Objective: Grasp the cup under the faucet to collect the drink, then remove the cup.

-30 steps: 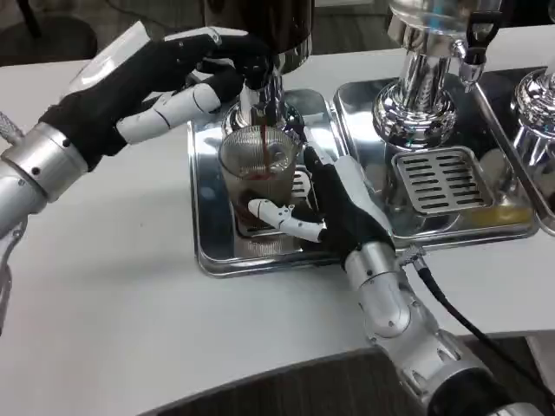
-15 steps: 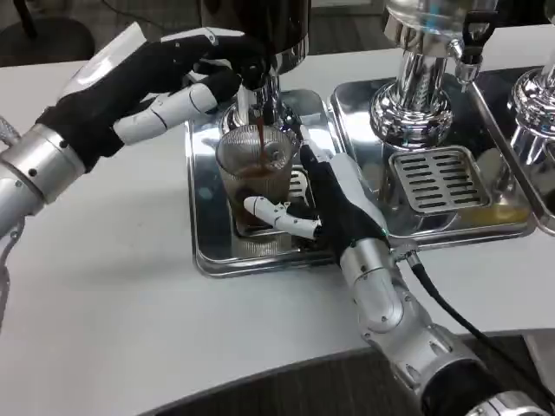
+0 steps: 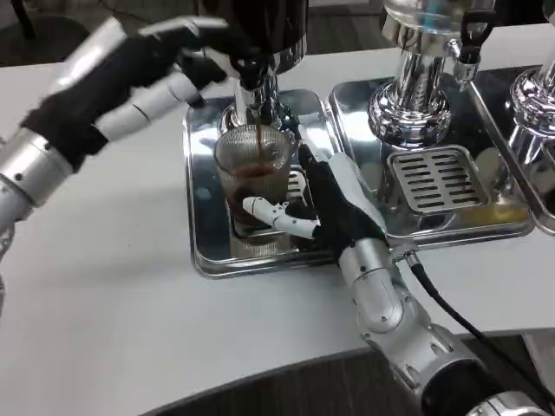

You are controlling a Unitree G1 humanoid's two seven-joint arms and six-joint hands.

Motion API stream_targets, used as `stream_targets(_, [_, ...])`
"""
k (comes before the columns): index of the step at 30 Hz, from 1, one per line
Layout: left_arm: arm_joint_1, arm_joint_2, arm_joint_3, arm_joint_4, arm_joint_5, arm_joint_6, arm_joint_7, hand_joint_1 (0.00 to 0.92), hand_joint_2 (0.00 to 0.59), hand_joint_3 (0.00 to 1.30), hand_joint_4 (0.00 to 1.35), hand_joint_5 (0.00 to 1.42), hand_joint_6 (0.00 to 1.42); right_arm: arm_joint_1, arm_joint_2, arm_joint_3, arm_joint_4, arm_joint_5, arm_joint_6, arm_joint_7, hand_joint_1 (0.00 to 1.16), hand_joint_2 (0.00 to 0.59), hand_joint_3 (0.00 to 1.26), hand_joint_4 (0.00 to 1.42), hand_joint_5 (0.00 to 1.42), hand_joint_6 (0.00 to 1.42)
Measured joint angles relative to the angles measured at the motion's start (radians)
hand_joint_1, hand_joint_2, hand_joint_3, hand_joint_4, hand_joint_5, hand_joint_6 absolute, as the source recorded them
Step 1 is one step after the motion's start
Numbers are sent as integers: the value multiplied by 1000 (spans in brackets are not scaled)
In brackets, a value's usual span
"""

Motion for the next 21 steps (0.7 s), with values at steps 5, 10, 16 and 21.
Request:
stream_targets(5, [3,3,32,-15,4,3,59,0,65,300,217,317,562,3,-3,-8,-4,11,0,0,589,188,0,0,1,136])
stream_targets(10, [4,18,56,-18,12,30,112,0,64,287,190,274,532,4,-2,-8,-6,16,-1,0,588,189,0,0,3,140])
stream_targets(16, [11,53,60,-23,66,97,162,0,73,279,169,239,497,10,-1,-8,-16,17,-2,4,572,191,0,0,15,146])
stream_targets(21, [32,77,59,-25,97,145,180,0,81,277,158,225,483,12,8,-7,-17,17,-5,6,569,191,0,0,16,149])
